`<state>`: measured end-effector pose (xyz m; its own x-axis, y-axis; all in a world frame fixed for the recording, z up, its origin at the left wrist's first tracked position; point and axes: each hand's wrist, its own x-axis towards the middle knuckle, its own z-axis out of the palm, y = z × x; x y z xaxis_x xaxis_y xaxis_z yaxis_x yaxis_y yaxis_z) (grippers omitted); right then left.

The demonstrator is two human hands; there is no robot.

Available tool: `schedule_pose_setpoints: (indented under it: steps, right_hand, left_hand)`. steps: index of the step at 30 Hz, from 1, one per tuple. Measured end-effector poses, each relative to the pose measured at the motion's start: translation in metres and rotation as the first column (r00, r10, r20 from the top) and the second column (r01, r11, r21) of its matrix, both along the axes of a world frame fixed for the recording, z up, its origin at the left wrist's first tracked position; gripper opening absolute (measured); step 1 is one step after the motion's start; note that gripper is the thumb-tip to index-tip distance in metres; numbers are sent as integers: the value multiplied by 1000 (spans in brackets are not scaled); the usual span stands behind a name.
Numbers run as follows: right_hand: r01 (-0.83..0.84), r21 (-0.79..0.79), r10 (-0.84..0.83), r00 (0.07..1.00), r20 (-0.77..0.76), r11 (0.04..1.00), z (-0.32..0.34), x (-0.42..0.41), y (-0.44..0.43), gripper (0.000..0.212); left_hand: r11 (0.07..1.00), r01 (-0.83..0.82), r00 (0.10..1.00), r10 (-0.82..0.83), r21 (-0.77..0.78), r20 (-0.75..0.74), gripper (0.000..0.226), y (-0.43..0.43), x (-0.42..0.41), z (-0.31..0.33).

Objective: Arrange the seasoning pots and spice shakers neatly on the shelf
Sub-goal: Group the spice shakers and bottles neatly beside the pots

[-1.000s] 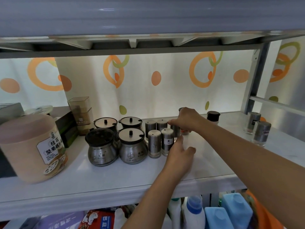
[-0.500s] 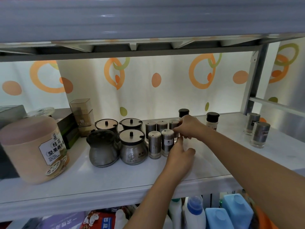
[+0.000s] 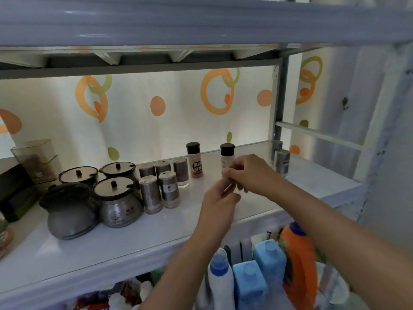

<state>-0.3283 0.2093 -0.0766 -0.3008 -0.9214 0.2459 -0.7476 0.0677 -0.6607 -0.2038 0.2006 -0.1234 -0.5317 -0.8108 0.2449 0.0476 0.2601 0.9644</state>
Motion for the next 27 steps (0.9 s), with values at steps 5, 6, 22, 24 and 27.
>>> schedule_pose_setpoints:
  steps: [5, 6, 22, 24, 27]
  right_hand:
    - [150, -32, -150, 989, 12, 988, 13, -79, 30, 5]
    - [212, -77, -211, 977, 14, 974, 15, -96, 31, 3]
    - [218, 61, -215, 975, -58, 974, 10, -148, 7, 29]
    - [212, 61, -209, 976, -62, 975, 11, -146, 7, 25]
    - [151, 81, -150, 988, -23, 985, 14, -139, 9, 22]
  left_hand:
    - [992, 69, 996, -74, 103, 44, 48, 5, -54, 3]
    - [989, 68, 996, -75, 133, 52, 48, 3, -63, 2]
    - [976, 35, 991, -61, 215, 116, 47, -13, -79, -9]
    - [976, 37, 991, -63, 217, 116, 47, -13, -78, -8]
    - [975, 34, 991, -61, 222, 116, 46, -12, -72, -8]
